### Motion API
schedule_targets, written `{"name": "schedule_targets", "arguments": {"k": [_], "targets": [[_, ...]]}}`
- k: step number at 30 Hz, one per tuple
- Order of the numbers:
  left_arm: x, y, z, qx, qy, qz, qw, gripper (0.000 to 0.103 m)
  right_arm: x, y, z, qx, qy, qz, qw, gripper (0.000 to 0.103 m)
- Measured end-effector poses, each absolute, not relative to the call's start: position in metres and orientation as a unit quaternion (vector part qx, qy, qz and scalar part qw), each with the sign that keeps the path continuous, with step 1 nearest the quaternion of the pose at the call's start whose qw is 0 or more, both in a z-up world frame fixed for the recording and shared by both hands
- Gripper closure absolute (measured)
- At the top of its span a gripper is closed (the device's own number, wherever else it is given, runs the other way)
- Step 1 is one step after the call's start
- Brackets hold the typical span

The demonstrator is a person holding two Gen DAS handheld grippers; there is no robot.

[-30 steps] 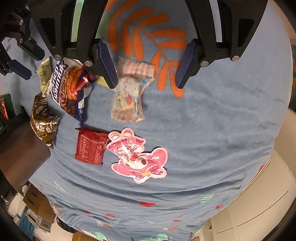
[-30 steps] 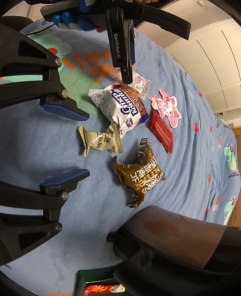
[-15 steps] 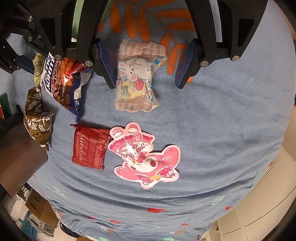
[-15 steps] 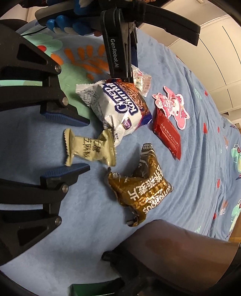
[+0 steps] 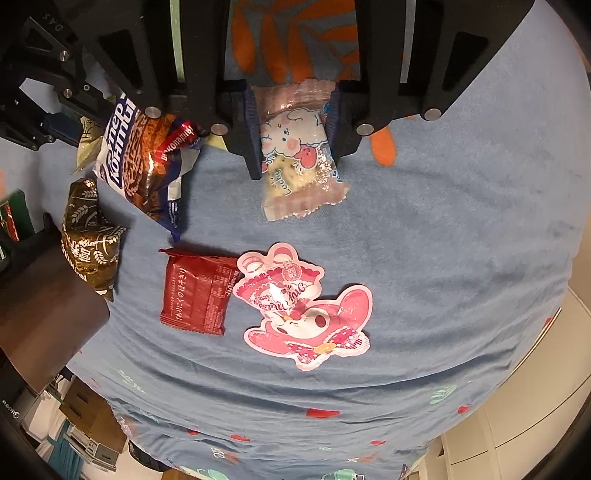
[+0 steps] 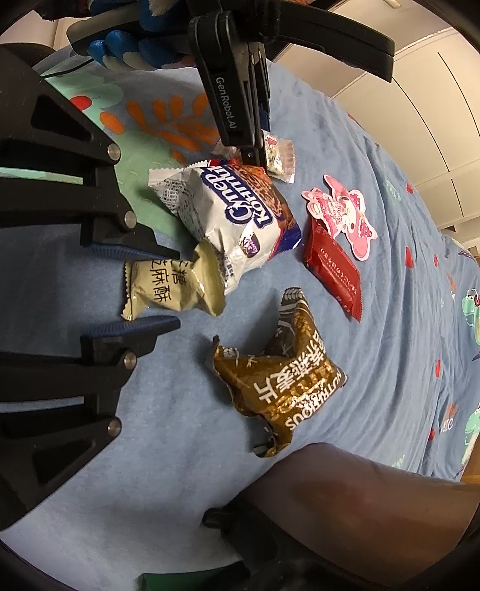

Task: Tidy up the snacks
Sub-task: 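Carry the pink candy and gold pastry toward the green tray with both tools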

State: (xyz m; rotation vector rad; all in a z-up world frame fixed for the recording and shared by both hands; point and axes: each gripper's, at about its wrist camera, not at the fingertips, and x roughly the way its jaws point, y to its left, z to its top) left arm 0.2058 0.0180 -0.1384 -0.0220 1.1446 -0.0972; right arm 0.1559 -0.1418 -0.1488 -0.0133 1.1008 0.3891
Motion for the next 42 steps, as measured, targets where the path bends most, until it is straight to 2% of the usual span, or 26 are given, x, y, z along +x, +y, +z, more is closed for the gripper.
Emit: {"name": "schedule_targets", "arguments": {"k": [13,24,42], "targets": [[0.19,0.027,-0.122,-0.031,0.534,-0.037,0.844,0.079,0.145,-0.149,-0.135,-0.004,0.508,0.175,0.843,0.002],[0.152,0.039,-0.094,-0.042,0.52,-0.021,0.853,0.079,0.122,-0.155,-0.1,0.0,0.485,0.184,0.855,0.002],[0.082,0.006,-0.064,-0.06,0.514,-0.036,0.855,0.078,0.062,-0.214,-0.062,0.016,0.456,0.168,0.874,0.002]]}}
